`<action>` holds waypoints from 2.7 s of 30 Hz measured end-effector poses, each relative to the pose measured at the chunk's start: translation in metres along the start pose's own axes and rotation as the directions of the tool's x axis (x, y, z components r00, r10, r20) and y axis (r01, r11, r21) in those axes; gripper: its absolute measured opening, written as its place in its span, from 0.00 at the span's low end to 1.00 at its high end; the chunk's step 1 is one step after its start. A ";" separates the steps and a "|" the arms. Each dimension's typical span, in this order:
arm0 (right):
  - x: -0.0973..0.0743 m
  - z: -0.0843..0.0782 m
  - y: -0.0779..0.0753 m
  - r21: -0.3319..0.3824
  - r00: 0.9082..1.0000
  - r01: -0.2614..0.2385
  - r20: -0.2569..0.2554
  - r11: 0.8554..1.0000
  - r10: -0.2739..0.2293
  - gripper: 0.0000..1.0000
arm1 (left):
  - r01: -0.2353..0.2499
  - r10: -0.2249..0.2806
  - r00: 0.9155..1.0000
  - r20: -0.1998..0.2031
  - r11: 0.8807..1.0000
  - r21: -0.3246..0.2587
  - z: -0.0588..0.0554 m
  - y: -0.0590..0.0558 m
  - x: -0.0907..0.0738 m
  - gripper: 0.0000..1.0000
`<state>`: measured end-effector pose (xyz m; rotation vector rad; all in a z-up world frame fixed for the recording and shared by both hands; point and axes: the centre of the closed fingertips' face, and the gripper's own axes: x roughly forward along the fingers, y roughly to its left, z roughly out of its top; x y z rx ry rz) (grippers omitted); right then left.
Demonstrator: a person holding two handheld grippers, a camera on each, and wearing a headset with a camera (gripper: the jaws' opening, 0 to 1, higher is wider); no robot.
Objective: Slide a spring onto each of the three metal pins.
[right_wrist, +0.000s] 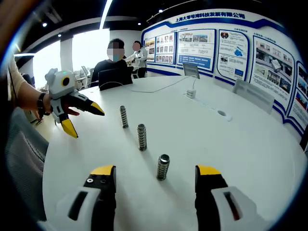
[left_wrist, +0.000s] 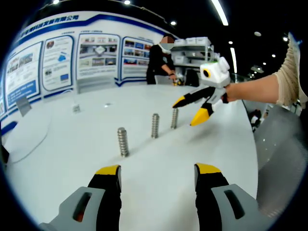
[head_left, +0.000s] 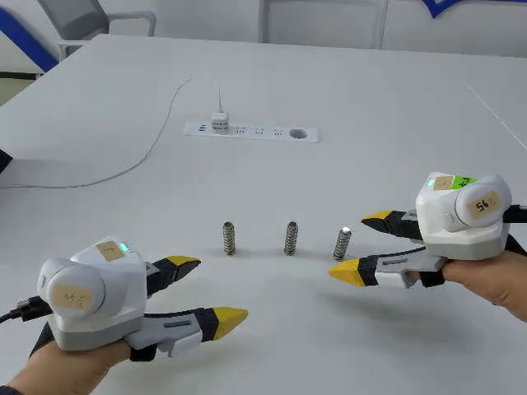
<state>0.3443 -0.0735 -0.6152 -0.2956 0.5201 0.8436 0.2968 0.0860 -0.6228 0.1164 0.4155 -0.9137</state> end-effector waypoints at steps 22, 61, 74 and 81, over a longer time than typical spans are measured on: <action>-0.015 0.002 0.011 0.006 0.999 -0.006 0.036 1.000 0.005 0.73 | -0.015 0.015 1.000 0.009 1.000 -0.004 0.004 0.003 -0.003 0.64; -0.045 -0.012 0.025 0.036 0.997 0.036 0.074 0.999 -0.039 0.73 | -0.035 0.035 0.999 0.017 0.999 -0.015 0.002 0.009 -0.009 0.64; -0.046 -0.012 0.026 0.043 0.995 0.046 0.082 0.998 -0.049 0.73 | -0.040 0.041 0.999 0.018 0.999 -0.020 0.002 0.011 -0.010 0.64; -0.047 -0.013 0.025 0.047 0.995 0.050 0.085 0.998 -0.054 0.73 | -0.042 0.042 0.999 0.018 0.999 -0.022 0.002 0.011 -0.010 0.64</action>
